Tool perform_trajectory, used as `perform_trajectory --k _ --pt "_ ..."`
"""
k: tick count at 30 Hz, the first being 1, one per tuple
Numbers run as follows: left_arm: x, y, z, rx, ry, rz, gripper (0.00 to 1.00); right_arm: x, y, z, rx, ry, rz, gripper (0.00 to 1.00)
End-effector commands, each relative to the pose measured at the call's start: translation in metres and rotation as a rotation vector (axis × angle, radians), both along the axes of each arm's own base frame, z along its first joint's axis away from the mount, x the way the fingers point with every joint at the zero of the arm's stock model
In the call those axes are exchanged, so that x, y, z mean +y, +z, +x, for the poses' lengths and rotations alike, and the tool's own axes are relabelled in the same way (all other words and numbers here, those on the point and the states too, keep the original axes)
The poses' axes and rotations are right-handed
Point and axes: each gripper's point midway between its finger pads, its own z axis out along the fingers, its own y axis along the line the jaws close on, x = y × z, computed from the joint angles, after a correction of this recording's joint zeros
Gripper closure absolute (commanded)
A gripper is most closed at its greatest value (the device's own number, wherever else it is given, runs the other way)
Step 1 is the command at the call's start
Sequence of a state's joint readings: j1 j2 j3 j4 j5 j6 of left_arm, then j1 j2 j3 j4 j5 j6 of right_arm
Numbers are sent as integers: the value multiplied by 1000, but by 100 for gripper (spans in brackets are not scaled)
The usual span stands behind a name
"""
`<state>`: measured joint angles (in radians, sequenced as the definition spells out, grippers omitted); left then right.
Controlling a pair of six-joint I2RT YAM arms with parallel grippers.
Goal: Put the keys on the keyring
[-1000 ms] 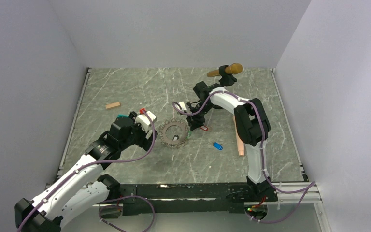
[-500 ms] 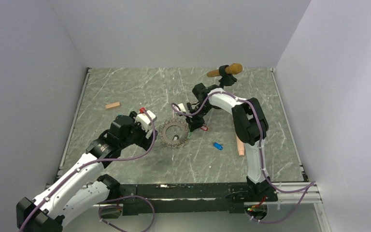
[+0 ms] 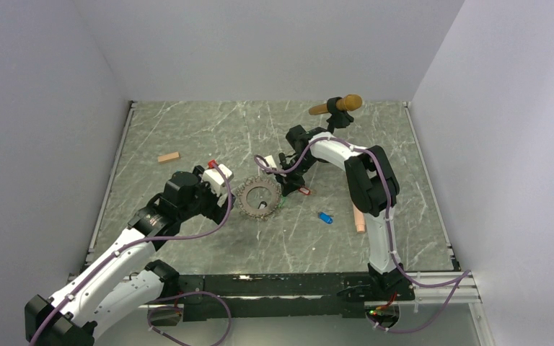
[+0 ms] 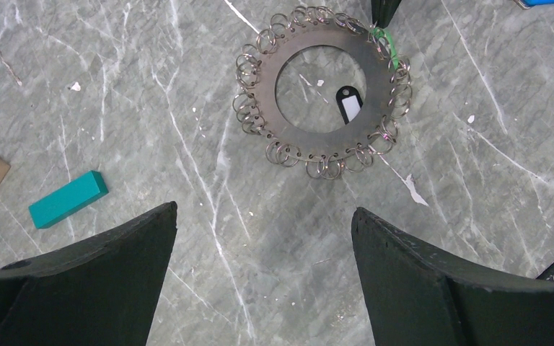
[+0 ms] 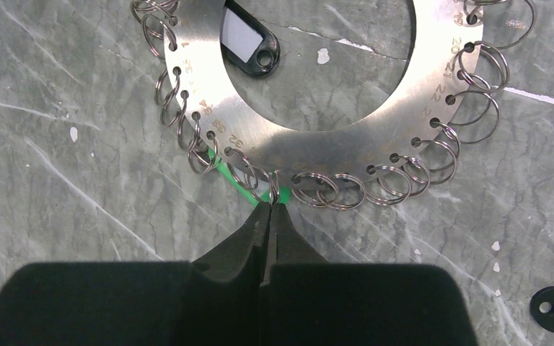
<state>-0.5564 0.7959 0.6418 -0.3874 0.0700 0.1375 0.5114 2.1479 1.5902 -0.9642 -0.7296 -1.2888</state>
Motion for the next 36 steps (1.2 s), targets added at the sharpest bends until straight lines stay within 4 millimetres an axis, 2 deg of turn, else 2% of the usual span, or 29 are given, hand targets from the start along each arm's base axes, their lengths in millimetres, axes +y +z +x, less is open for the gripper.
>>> perform_trajectory --k 1,4,9,13,18,24,30,36 --pt "-6 23 6 -51 -13 -40 6 6 16 4 -39 34 37 100" --pt "-5 23 7 -54 -12 -40 6 6 28 1 -41 37 50 100" --pt "-6 23 7 -52 -17 -43 5 12 64 -3 -41 3 83 100" --pt "-6 21 7 -43 -18 -44 6 22 84 -14 -13 -16 82 100" --pt "-7 20 7 -38 -25 -44 5 34 91 -30 33 -17 16 100" --pt "-9 23 6 -43 -40 -57 5 45 96 -37 64 -40 -34 100" --pt "-21 44 -5 -129 -148 -163 4 50 121 -43 40 -26 19 100" --pt "-19 57 -6 -181 -160 -230 5 52 134 -49 40 -14 53 100"
